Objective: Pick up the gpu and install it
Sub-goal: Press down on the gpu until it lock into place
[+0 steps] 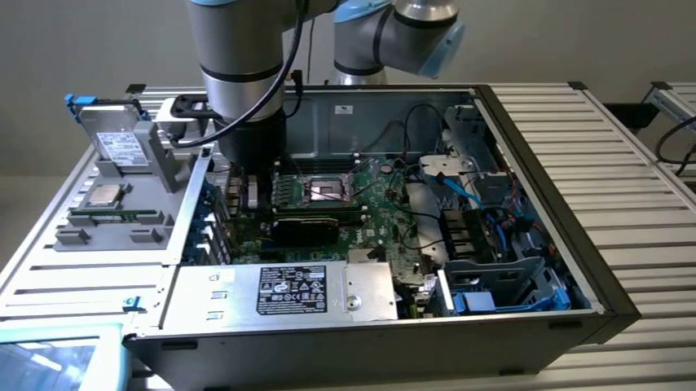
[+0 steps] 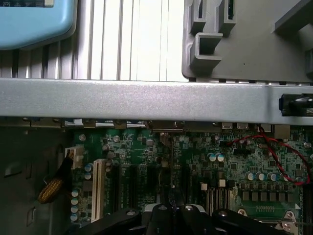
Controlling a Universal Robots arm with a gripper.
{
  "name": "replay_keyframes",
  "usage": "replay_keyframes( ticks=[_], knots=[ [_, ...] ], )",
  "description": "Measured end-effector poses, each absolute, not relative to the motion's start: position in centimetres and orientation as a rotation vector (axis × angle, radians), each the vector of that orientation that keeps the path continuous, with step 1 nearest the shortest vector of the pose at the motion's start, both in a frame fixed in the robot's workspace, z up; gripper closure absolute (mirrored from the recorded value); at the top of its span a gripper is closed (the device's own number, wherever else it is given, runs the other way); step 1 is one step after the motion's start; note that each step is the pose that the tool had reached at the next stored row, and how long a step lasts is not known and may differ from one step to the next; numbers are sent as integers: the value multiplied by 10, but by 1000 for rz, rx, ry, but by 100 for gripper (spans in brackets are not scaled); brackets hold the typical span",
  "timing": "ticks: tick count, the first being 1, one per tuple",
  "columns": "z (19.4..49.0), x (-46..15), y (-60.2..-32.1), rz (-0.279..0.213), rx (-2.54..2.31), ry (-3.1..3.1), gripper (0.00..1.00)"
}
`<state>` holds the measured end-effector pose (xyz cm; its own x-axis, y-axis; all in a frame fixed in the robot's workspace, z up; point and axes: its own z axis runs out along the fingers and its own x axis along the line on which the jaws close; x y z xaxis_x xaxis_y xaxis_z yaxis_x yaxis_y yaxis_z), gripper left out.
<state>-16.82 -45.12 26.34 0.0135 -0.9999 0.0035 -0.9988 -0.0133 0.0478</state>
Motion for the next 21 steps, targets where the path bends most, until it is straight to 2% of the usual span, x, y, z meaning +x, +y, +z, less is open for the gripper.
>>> replay_keyframes(
  ticks=[14, 21],
  knots=[
    [261, -168, -451, -48, 2208, -2179, 88],
    [283, -168, -452, -51, 2209, -2180, 88]
  ],
)
